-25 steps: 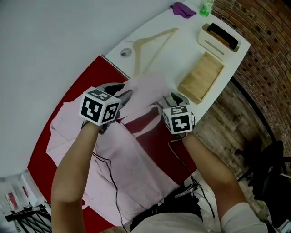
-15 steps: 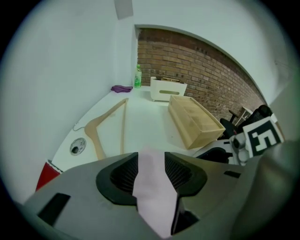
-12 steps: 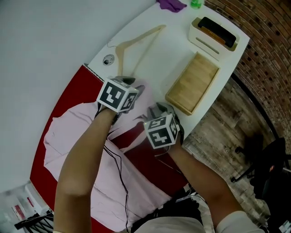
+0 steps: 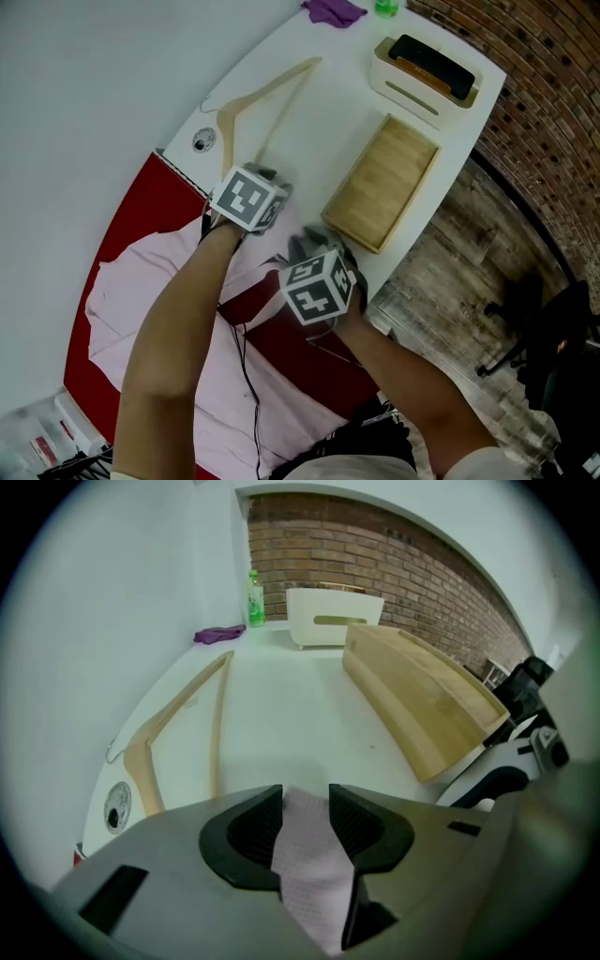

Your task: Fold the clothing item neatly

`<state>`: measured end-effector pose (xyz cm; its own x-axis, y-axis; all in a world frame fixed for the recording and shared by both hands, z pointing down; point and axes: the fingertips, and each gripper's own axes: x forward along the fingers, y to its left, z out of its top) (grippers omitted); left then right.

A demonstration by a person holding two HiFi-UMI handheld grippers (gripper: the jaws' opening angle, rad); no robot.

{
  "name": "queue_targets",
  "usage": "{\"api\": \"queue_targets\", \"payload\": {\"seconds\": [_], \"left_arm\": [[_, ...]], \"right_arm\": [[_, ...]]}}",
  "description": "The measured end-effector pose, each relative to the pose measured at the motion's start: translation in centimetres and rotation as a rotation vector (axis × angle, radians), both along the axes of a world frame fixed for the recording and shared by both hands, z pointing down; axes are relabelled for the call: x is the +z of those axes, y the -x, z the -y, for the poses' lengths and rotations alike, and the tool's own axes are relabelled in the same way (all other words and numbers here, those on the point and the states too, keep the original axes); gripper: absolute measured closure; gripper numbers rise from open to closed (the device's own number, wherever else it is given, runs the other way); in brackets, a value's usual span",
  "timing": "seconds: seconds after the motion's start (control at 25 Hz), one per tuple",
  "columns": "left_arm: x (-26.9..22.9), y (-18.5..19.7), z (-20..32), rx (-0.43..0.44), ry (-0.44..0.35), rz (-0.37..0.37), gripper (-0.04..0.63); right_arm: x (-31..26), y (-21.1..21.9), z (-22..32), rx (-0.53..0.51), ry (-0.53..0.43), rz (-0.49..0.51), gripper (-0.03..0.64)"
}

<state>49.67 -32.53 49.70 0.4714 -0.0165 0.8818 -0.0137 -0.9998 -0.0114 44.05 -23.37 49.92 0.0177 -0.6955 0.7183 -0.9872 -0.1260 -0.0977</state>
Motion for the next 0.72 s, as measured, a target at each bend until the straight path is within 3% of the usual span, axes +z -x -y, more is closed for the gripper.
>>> {"api": "queue_targets", "payload": {"seconds": [0.08,0.24,0.4,0.72], "left_arm": [[0.2,-0.2,-0.3,0.005,0.007,-0.004,0.448],[0.4,-0.2,-1.2,0.008,0.043,-0.010,0.559],[-0.5,0.0,-1.7,0.016,0.029,-0.024,0.568],[-7.1,1.4,-1.8,-0.031,0.020,-0.144,0.568]], "right_arm": [[-0.1,-0.1,0.0,-0.006,0.002,0.000,0.529],[0.0,0.0,0.0,-0.043,0.004,-0.017,0.566],[-0.4,-0.2,-0.3,-0.040,-0.013,0.003,0.570],[-4.7,0.2,-0.6,-0.033,-0.122,-0.025,0.571]]}}
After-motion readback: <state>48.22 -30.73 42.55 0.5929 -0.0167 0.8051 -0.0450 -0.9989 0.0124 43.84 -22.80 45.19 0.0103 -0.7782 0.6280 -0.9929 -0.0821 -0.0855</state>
